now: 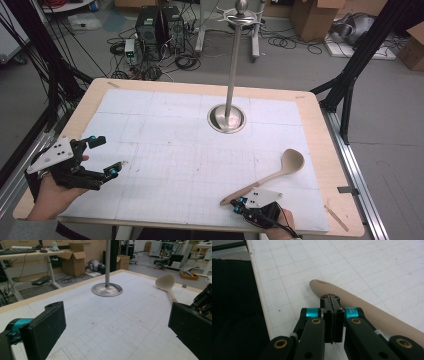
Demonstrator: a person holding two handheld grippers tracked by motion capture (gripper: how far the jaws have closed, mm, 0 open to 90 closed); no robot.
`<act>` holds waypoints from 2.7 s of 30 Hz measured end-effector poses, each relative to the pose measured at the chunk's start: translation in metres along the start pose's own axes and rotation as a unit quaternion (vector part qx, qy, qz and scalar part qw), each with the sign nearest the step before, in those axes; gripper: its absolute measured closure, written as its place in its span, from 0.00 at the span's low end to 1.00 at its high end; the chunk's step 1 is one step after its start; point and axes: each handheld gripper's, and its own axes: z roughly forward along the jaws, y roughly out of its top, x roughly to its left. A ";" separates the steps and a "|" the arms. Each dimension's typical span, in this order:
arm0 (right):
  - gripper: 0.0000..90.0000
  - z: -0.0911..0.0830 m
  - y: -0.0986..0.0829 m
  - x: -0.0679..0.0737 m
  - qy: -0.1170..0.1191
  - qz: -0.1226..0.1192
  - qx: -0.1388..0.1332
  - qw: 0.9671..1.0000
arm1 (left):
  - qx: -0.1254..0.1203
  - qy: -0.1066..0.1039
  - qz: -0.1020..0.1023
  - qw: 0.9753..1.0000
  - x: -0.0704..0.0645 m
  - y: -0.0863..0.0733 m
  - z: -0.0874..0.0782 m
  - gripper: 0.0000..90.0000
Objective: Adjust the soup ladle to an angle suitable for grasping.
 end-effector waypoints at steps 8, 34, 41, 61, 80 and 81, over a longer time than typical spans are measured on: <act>1.00 0.003 0.003 0.000 -0.003 -0.016 0.007 1.000 | 0.002 0.000 0.000 1.000 -0.001 0.000 0.001 0.02; 1.00 0.025 0.021 -0.003 -0.002 -0.067 0.008 0.998 | 0.003 0.011 -0.001 1.000 0.000 -0.002 -0.010 0.02; 1.00 0.033 0.027 -0.005 -0.011 -0.073 0.009 0.997 | 0.002 0.017 -0.004 1.000 0.001 -0.004 -0.016 0.02; 1.00 0.056 0.043 -0.030 -0.039 -0.046 0.007 0.998 | -0.002 0.031 -0.008 0.999 0.003 -0.006 -0.031 0.02; 1.00 0.072 0.053 -0.057 -0.095 -0.005 0.016 0.995 | -0.001 0.042 -0.013 0.999 0.004 -0.011 -0.042 0.02; 1.00 0.073 0.054 -0.058 -0.098 -0.004 0.015 0.995 | -0.001 0.042 -0.013 0.999 0.003 -0.011 -0.042 0.02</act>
